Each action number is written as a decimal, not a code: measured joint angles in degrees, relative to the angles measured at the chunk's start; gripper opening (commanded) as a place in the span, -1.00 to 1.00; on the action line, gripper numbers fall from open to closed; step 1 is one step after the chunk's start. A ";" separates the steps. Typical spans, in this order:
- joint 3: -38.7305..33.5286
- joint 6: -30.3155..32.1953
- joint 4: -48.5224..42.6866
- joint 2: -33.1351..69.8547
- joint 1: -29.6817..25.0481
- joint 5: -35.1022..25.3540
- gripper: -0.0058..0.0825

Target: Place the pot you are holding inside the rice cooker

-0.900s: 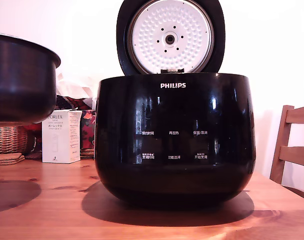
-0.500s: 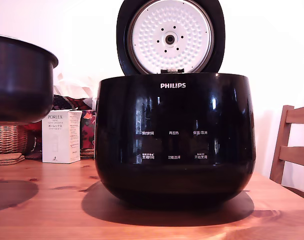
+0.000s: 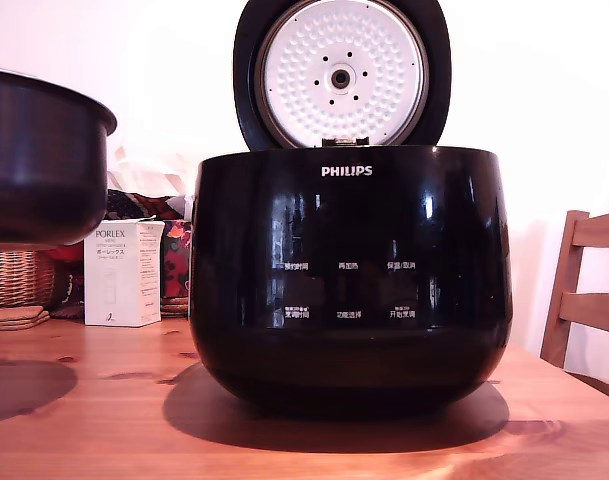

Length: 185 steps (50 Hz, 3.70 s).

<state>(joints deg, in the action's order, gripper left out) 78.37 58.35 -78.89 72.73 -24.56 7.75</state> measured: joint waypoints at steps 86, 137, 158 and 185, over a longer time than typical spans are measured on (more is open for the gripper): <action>12.39 -2.78 21.57 11.45 -22.49 -16.26 -0.92; 12.94 21.55 17.31 19.80 -23.52 -5.18 -0.92; 13.88 23.26 15.89 20.52 -23.52 -5.22 -0.92; 13.90 24.33 16.00 21.57 -23.32 -6.75 -0.92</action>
<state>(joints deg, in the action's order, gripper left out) 92.27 82.67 -62.89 94.30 -47.88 0.99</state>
